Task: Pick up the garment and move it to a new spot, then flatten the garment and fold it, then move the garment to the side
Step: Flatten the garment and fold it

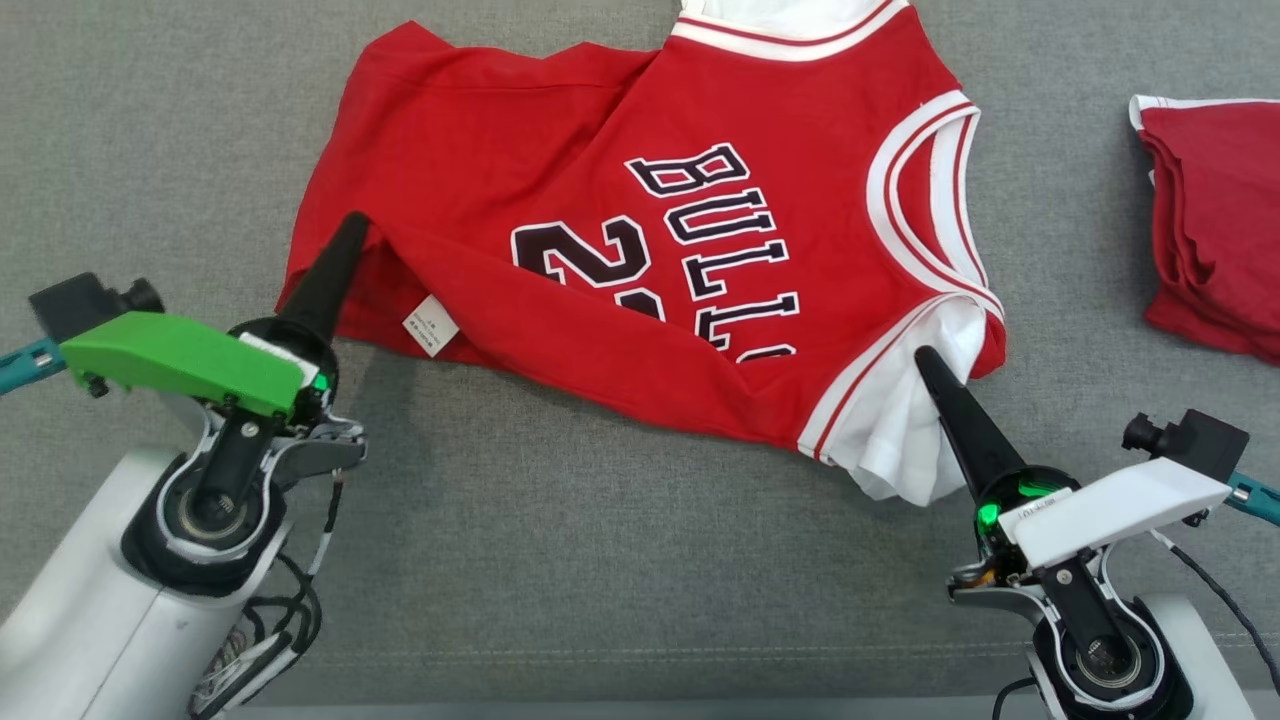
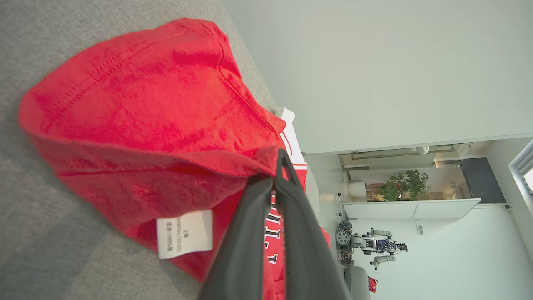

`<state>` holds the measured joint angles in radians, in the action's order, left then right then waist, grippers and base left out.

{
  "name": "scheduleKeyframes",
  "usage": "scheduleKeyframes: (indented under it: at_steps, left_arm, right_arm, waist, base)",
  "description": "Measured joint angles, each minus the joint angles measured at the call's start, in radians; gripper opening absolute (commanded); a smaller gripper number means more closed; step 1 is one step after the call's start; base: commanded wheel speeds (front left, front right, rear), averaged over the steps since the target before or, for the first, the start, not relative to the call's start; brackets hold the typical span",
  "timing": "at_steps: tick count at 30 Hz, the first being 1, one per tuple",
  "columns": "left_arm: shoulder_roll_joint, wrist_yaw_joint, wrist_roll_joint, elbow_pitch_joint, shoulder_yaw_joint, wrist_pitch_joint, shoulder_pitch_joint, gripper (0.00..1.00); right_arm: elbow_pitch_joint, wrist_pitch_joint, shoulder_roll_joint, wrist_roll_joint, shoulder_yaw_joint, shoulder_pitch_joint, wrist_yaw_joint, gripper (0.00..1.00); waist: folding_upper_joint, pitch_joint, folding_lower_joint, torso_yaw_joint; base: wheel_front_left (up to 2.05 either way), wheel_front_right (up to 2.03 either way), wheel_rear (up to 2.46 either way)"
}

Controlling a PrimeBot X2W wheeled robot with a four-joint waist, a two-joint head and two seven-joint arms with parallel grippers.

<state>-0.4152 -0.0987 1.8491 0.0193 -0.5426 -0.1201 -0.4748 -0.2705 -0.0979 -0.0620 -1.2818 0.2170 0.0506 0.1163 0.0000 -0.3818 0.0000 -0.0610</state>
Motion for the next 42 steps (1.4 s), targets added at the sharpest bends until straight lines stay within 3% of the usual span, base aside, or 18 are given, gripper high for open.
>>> scheduleKeyframes:
  at_steps: [1,2,3,9,18,26,35,42]
  left_arm:
    - [0.012,-0.004,-0.006,-0.024,-0.02,0.01,-0.022,0.47]
    - [0.019,-0.009,-0.021,-0.054,-0.042,0.018,-0.039,0.86]
    - [0.024,-0.012,-0.035,-0.084,-0.054,0.02,-0.045,1.0]
    - [0.042,-0.018,-0.074,-0.199,-0.092,0.023,-0.055,1.0]
    - [0.057,-0.012,-0.131,-0.232,-0.103,0.001,-0.082,1.0]
    - [0.033,0.046,-0.16,-0.202,-0.104,-0.009,-0.081,1.0]
    - [-0.09,0.144,-0.377,-0.193,-0.211,0.0,-0.079,1.0]
    - [-0.107,0.179,-0.527,-0.208,-0.286,-0.037,-0.079,1.0]
  right_arm:
    - [0.005,-0.001,0.0,0.001,0.008,-0.008,0.0,0.0]
    - [0.01,-0.003,0.0,0.001,0.018,-0.015,0.0,0.0]
    - [0.014,-0.006,0.0,0.001,0.03,-0.023,0.0,0.0]
    - [0.027,-0.009,0.005,-0.001,0.052,-0.044,0.002,0.0]
    - [0.053,0.019,0.006,-0.013,0.026,-0.041,0.008,0.0]
    - [0.063,0.022,0.006,-0.013,0.035,-0.032,0.009,0.0]
    - [0.07,0.028,0.006,-0.034,0.049,-0.022,0.009,0.0]
    - [0.073,0.028,0.006,-0.05,0.051,-0.022,0.009,0.0]
  waist:
    - [0.0,-0.006,0.0,0.0]
    - [0.0,-0.012,0.0,0.0]
    - [0.0,-0.017,0.0,0.001]
    - [0.0,-0.032,0.0,0.015]
    - [0.0,-0.026,0.0,-0.012]
    - [0.0,-0.015,0.0,-0.041]
    - [0.0,-0.012,0.0,-0.062]
    - [0.0,-0.014,0.0,-0.062]
  base:
    - [0.0,0.0,0.0]
    - [0.0,0.0,0.0]
    - [0.0,0.0,0.0]
    - [0.0,0.0,0.0]
    - [0.0,0.0,0.0]
    - [0.0,0.0,0.0]
    - [0.0,0.0,0.0]
    - [0.0,0.0,0.0]
